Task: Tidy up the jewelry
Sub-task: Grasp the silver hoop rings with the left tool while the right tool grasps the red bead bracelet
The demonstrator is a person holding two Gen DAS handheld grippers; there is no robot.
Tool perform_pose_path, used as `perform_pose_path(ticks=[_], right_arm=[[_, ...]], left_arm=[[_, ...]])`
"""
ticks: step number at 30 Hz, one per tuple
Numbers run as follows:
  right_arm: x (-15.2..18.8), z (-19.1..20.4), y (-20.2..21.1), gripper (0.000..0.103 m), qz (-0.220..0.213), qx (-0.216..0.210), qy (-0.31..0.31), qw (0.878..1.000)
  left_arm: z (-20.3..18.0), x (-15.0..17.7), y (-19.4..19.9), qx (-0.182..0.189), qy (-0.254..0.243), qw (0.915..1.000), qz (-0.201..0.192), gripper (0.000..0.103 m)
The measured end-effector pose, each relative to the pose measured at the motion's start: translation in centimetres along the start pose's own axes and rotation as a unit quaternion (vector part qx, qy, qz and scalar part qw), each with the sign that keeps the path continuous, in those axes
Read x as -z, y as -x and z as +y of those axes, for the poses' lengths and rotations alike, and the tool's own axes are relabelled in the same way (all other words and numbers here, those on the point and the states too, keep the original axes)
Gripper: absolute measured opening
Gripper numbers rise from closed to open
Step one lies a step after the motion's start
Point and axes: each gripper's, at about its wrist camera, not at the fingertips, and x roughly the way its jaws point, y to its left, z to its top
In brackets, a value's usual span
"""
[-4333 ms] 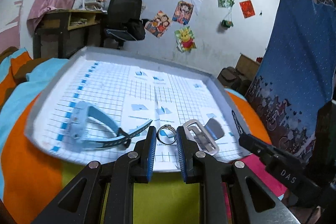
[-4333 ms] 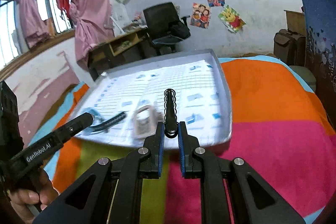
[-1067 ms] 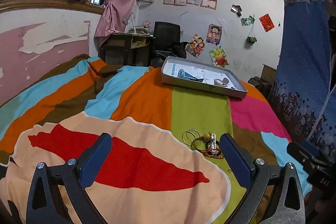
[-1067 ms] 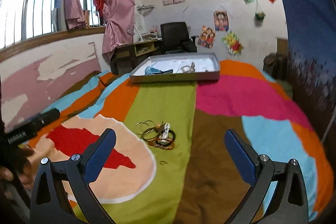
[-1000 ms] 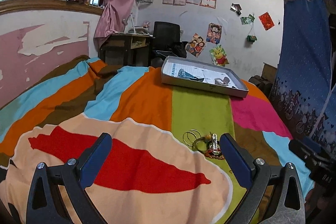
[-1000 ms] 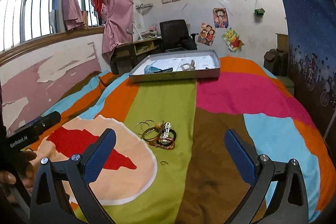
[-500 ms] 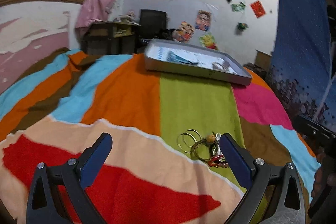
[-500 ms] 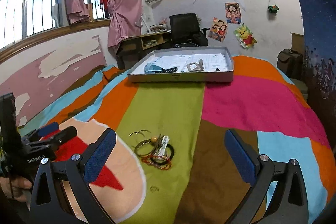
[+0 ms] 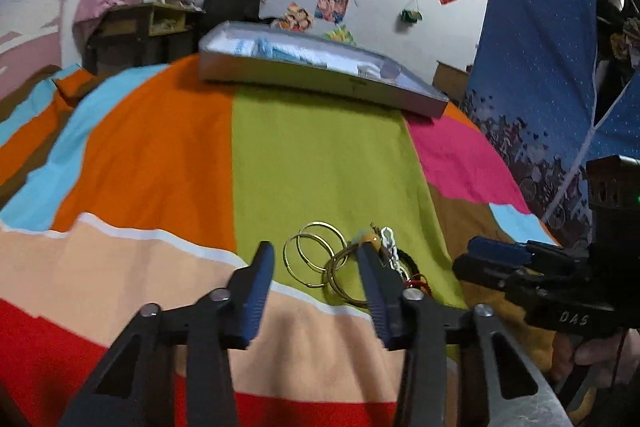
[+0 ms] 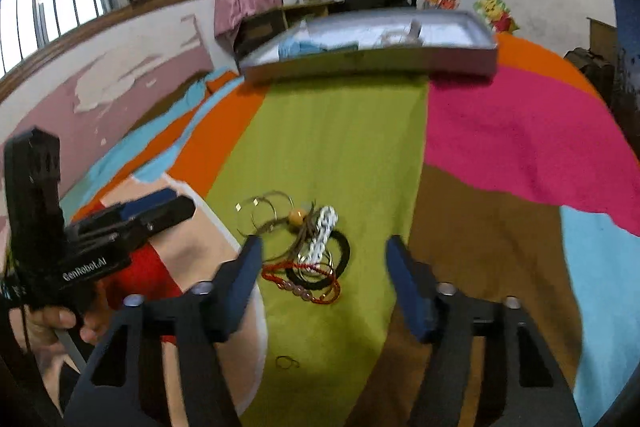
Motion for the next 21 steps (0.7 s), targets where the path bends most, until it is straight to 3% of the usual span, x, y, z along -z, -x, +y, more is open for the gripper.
perform_pose_path(ticks=[3, 9, 15, 17, 18, 21], right_arm=[[0.5, -0.2, -1.6, 0.034, 0.023, 0.001, -0.003, 1.000], [1.0, -0.1, -3.1, 0.030, 0.045, 0.003, -0.007, 0.999], [1.4, 0.1, -4.5, 0.030, 0.070, 0.007, -0.009, 0.997], [1.6, 0.3, -5.0, 0.030, 0.078, 0.006, -0.008, 0.997], [1.7, 0.5, -5.3, 0.030, 0.081, 0.006, -0.007, 0.997], [1.7, 0.8, -5.9, 0.030, 0.090, 0.006, -0.002, 0.996]], left_arm=[[0.5, 0.0, -1.7, 0.004, 0.010, 0.9997, 0.023, 0.032], [1.6, 0.6, -4.8, 0.009, 0.039, 0.9961, 0.079, 0.028], [1.8, 0.6, -5.6, 0.027, 0.050, 0.9936, 0.098, 0.028], [1.7, 0.6, -5.7, 0.025, 0.049, 0.9936, 0.098, 0.022], [1.7, 0.6, -5.8, 0.017, 0.050, 0.9936, 0.100, 0.009], [2.3, 0.7, -5.6, 0.023, 0.062, 0.9931, 0.097, 0.004]])
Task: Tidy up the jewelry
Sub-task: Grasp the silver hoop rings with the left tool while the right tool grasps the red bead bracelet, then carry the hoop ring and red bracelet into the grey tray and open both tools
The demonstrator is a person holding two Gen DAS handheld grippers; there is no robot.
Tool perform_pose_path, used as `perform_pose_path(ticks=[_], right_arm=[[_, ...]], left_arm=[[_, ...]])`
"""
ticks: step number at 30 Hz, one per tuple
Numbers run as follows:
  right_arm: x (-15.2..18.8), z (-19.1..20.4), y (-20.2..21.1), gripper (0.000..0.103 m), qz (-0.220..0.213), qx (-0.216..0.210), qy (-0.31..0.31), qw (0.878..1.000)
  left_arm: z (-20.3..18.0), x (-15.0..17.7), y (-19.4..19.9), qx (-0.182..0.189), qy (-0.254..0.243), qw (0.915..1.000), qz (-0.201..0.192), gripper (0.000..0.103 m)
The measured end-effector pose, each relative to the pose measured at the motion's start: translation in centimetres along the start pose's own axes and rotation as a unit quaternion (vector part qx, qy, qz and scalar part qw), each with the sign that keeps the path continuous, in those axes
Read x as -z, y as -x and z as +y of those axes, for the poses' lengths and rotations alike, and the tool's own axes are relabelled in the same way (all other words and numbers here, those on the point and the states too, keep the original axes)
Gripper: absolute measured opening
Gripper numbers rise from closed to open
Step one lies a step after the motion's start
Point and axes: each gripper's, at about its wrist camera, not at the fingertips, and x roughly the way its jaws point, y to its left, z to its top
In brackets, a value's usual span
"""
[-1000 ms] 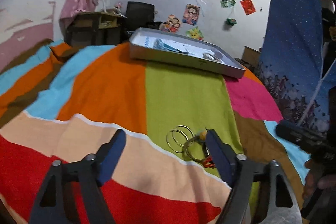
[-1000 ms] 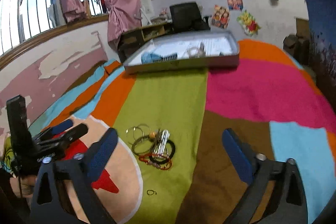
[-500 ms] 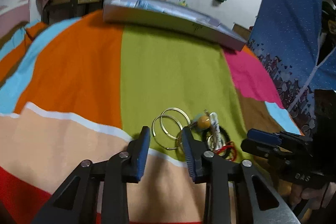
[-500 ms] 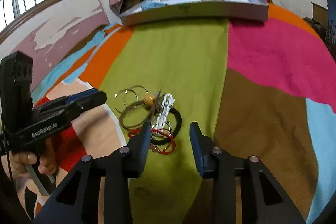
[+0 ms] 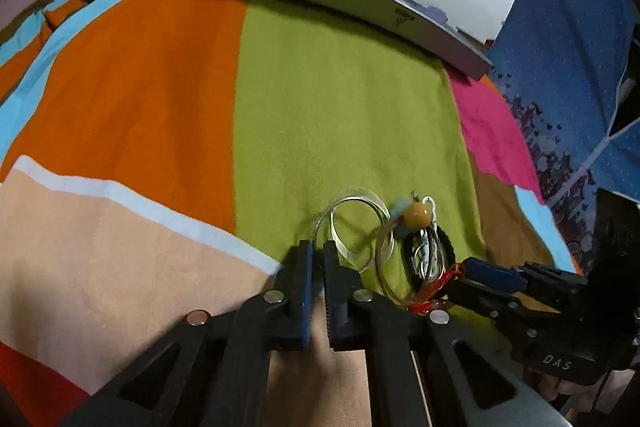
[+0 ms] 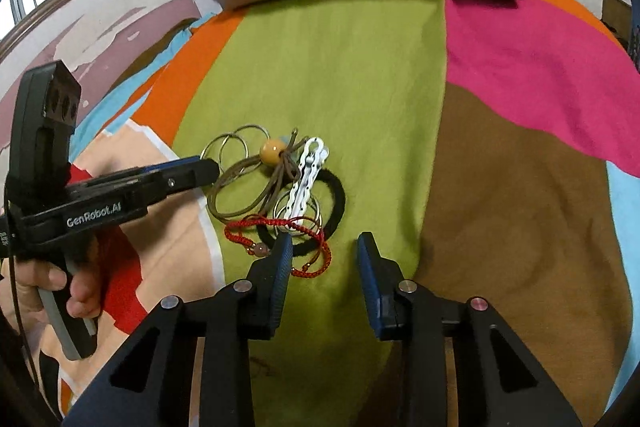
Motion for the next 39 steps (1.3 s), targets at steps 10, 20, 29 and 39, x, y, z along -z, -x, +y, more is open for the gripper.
perform_pose_path(ticks=[10, 20, 29, 39], right_arm=[[-0.2, 1.0, -0.5, 0.004, 0.006, -0.015, -0.007, 1.000], [-2.0, 1.6, 3.9, 0.003, -0.068, -0.037, 0.005, 0.997], [-3.3, 1.3, 7.7, 0.003, -0.126, -0.042, 0.004, 0.991], [-6.0, 0.0, 10.5, 0.003, -0.165, -0.022, 0.000, 0.986]], left_arm=[[0.3, -0.1, 1.3, 0.017, 0.007, 0.9997, -0.015, 0.002], [-1.2, -1.8, 6.1, 0.004, 0.004, 0.9987, -0.052, 0.002], [-2.6, -2.3, 9.0, -0.011, 0.002, 0.9973, -0.073, 0.002], [-4.0, -8.3, 10.0, -0.025, -0.009, 0.9959, -0.087, 0.002]])
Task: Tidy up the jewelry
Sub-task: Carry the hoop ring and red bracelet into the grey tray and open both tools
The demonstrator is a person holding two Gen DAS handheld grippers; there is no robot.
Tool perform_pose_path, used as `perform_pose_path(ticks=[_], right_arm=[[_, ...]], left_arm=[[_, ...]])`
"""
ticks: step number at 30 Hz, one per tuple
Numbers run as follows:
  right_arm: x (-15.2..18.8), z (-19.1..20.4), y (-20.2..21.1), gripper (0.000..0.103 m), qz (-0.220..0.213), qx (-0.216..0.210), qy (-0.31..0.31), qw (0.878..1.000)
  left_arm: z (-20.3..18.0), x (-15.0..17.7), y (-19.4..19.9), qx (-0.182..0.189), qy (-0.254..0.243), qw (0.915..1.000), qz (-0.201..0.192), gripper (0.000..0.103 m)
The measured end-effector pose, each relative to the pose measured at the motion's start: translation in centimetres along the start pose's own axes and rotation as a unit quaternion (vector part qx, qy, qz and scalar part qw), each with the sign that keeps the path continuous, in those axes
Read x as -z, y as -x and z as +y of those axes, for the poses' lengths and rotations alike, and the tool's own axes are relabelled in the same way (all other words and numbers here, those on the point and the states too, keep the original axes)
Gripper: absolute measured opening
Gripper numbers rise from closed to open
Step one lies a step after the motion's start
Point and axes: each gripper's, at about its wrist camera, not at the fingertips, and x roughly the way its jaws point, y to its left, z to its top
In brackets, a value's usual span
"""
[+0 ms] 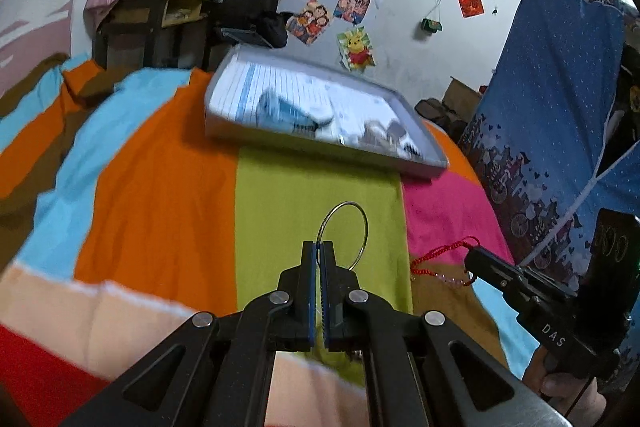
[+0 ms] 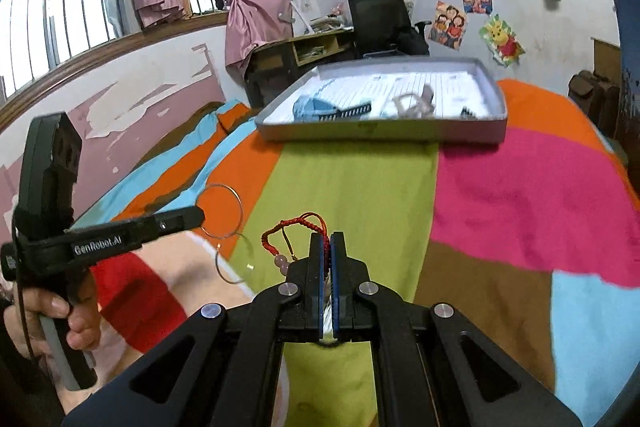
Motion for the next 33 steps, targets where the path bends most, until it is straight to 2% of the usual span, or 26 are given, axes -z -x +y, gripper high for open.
perform_pose_path(ticks=[5, 8, 12, 17, 22, 28, 30, 33], right_arm=[[-5.2, -1.3, -2.0, 0.003, -0.023, 0.007, -0.009, 1.000], [-8.1, -1.3, -3.9, 0.003, -0.040, 0.016, -0.015, 0.999], [-11.3, -1.7, -7.8, 0.003, -0.059, 0.045, -0.022, 0.997], [-12.5, -1.8, -12.5, 0.003, -0.052, 0.063, -0.033, 0.996], [-11.8, -1.9, -15.5, 0.003, -0.032, 0.066, -0.032, 0.997], [-10.6, -2.0, -16.8, 0.003, -0.016, 0.065, -0.027, 0.997], [-10.5, -2.2, -17.0, 0.003, -0.015, 0.066, -0.028, 0.997], [-10.5, -2.2, -17.0, 0.003, -0.013, 0.070, -0.028, 0.997]], left_arm=[[0.3, -4.9, -1.1, -0.022, -0.011, 0.9989, -0.040, 0.002], [1.2, -7.9, -2.2, -0.052, 0.005, 0.9952, -0.082, 0.002], [3.0, -10.6, -4.5, -0.078, 0.030, 0.9907, -0.108, 0.002], [5.0, -11.7, -8.0, -0.081, 0.042, 0.9913, -0.095, 0.002], [5.6, -11.2, -10.3, -0.084, 0.037, 0.9931, -0.073, 0.002], [5.8, -10.5, -10.9, -0.086, 0.047, 0.9928, -0.069, 0.003], [5.9, -10.5, -11.1, -0.099, 0.049, 0.9920, -0.062, 0.004], [5.9, -10.3, -11.4, -0.115, 0.047, 0.9912, -0.045, 0.010]])
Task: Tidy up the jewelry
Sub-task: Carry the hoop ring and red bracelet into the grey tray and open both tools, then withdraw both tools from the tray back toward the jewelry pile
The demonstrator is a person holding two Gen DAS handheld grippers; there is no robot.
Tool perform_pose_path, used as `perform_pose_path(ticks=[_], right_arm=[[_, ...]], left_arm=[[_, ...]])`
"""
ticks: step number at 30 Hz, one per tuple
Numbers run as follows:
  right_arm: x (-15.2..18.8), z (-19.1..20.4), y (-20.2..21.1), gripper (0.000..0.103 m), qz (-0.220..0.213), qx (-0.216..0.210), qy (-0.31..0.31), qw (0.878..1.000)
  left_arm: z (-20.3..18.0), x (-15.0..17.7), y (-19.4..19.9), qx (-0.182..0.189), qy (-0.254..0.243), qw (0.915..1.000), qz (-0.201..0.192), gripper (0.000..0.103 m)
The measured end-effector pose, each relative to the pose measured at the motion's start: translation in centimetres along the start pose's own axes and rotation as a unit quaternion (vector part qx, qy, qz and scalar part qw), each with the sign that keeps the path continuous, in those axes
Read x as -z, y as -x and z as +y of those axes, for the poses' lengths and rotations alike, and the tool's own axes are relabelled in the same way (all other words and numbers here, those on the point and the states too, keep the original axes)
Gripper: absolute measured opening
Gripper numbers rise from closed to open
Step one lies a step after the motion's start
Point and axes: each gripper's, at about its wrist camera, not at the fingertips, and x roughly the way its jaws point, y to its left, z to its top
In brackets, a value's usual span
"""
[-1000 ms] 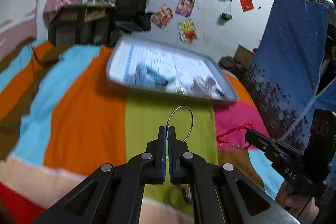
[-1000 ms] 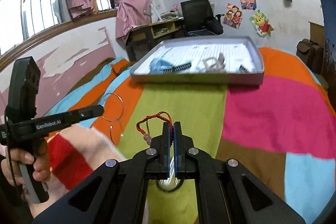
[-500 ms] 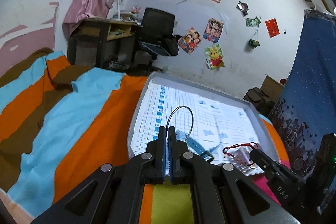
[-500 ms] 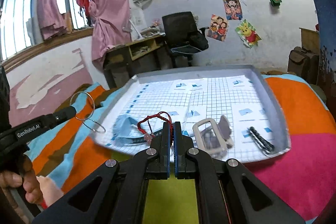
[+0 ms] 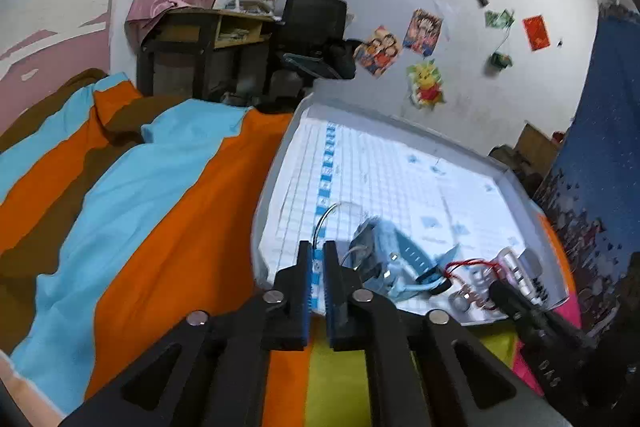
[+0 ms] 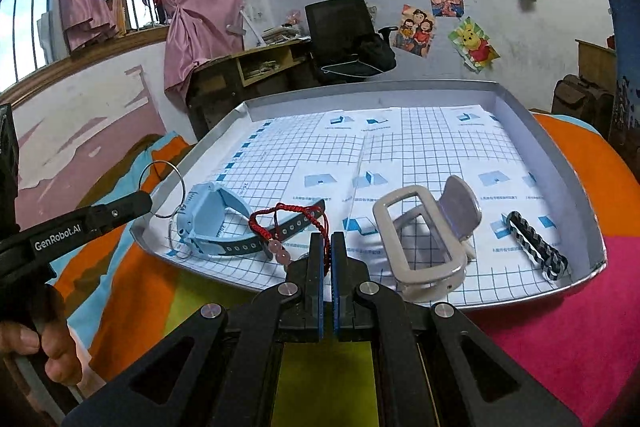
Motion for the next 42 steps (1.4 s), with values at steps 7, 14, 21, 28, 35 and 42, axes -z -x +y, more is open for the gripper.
perform_pose_path(ticks=[7, 14, 21, 28, 35, 42], right_arm=[[-0.3, 0.3, 1.5, 0.004, -0.001, 0.010, 0.018, 1.000], [-0.8, 0.5, 4.9, 0.033, -0.018, 0.013, 0.024, 0.999], [-1.1, 0.6, 10.9, 0.056, -0.057, 0.012, 0.035, 0.998], [-0.9, 0.8, 19.0, 0.084, -0.100, -0.017, 0.037, 0.994], [0.6, 1.4, 26.5, 0.101, -0.133, -0.029, 0.049, 0.989], [3.1, 2.2, 32.6, 0.101, -0.153, -0.036, 0.059, 0.986]], left_arm=[[0.5, 0.3, 3.0, -0.011, 0.025, 0.9983, -0.052, 0.072], [-0.5, 0.8, 6.7, -0.011, 0.001, 0.9974, -0.071, 0.087], [-1.2, 1.9, 12.7, -0.006, -0.011, 0.9940, -0.109, 0.099], [-1.7, 3.6, 19.5, -0.011, -0.023, 0.9875, -0.156, 0.103], [-2.2, 6.6, 26.1, -0.004, -0.039, 0.9823, -0.183, 0.103], [-2.4, 10.0, 31.0, 0.000, -0.050, 0.9800, -0.193, 0.103]])
